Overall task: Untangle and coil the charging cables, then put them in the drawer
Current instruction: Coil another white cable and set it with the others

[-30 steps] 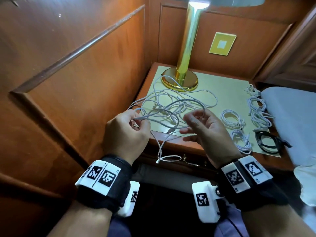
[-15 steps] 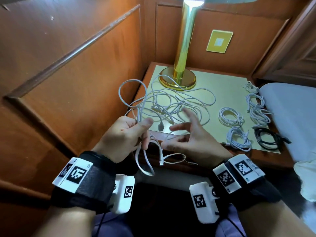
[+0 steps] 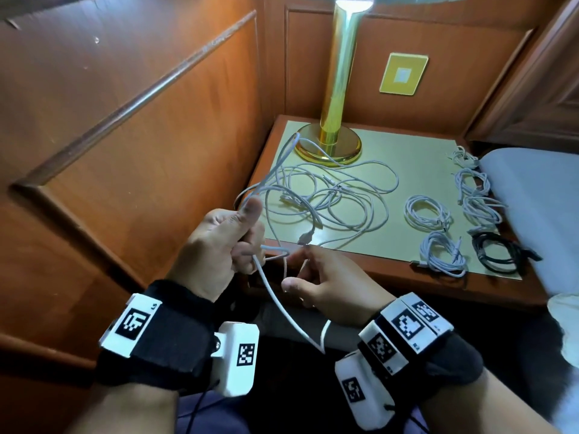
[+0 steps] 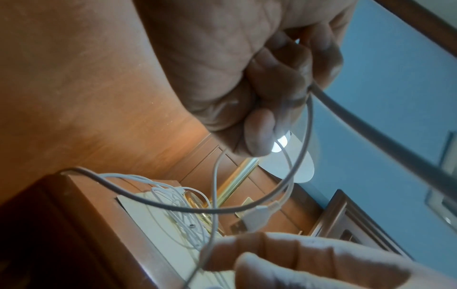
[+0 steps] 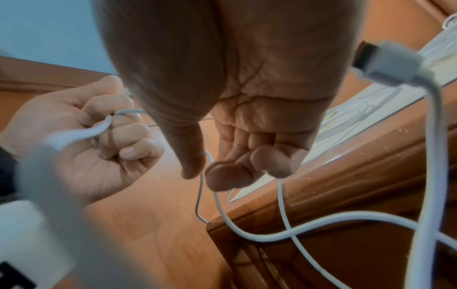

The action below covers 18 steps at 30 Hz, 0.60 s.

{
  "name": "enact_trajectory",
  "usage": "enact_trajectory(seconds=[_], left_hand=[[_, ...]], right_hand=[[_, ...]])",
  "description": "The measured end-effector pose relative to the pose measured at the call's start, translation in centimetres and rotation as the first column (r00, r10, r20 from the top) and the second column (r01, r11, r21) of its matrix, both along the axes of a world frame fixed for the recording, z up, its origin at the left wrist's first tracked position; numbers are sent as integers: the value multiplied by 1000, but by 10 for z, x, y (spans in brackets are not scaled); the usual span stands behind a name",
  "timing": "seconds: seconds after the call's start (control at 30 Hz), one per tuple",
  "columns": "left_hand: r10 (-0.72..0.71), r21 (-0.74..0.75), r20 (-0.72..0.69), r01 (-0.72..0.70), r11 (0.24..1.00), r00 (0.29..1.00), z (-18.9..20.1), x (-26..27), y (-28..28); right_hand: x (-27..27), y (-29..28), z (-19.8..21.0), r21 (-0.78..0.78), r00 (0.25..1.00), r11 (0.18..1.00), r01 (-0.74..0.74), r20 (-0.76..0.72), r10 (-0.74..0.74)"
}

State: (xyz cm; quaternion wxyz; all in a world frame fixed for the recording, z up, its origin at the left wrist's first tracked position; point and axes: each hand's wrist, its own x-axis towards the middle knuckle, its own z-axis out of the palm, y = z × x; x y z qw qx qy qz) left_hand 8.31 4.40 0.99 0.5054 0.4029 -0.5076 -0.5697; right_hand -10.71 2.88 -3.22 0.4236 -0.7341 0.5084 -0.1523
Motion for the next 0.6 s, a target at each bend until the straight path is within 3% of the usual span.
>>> enact_trajectory(seconds=[0.2, 0.33, 0.6], left_hand=[[-68, 10, -157, 71, 997, 985, -2, -2, 0], [-125, 2, -214, 129, 992, 969, -4, -8, 2], [-88, 6, -175, 91, 996, 981, -2, -8, 1]], right_hand=[[3, -1, -6, 29, 997, 999, 20, 75, -22], [7, 2, -6, -22, 1000, 1000, -10, 22, 10], [9, -2, 0, 65, 983, 992, 108, 143, -117]])
